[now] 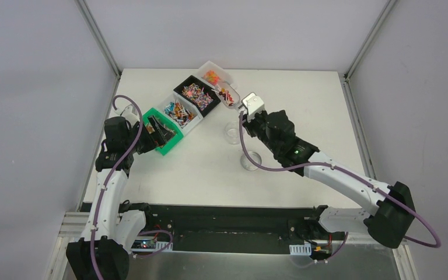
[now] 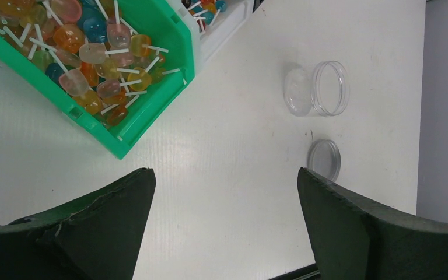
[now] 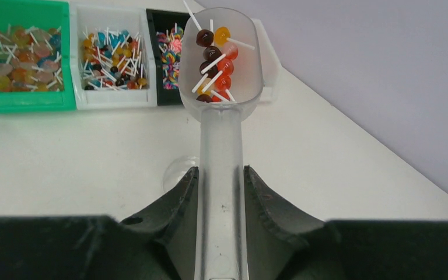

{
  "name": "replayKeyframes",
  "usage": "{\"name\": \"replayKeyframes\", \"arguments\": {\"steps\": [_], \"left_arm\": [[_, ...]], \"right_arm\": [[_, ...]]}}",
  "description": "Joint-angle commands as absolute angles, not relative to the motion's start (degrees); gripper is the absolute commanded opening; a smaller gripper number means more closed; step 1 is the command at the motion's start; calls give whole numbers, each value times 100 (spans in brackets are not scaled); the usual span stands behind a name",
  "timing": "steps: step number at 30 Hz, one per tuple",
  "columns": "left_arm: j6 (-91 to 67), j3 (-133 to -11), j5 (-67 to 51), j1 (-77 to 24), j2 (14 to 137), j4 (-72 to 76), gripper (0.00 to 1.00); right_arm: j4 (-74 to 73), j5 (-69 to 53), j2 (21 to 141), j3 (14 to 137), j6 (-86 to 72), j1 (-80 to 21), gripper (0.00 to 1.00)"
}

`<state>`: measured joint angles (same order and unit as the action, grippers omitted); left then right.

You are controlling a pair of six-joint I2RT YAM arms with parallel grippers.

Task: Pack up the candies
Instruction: Place the fake candies in the packing bottle.

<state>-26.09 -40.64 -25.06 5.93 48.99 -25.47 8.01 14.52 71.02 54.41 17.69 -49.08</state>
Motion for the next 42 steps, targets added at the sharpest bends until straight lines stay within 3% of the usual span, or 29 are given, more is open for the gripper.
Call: {"name": "replayKeyframes", "arguments": {"steps": [1, 17, 42], "left_arm": [[-2492, -4061, -2668, 536, 4846, -2329, 95], [-2497, -4046, -2691, 536, 4826, -2311, 95], [-2496, -4042, -2681, 527, 4793, -2320, 96]], "right_arm": [[49, 1574, 6586, 5379, 2018, -4891, 0], [-2127, 1687, 6350, 5678, 2051, -4893, 0], [-3155, 2022, 7182, 6311, 2269, -4929, 0]]}}
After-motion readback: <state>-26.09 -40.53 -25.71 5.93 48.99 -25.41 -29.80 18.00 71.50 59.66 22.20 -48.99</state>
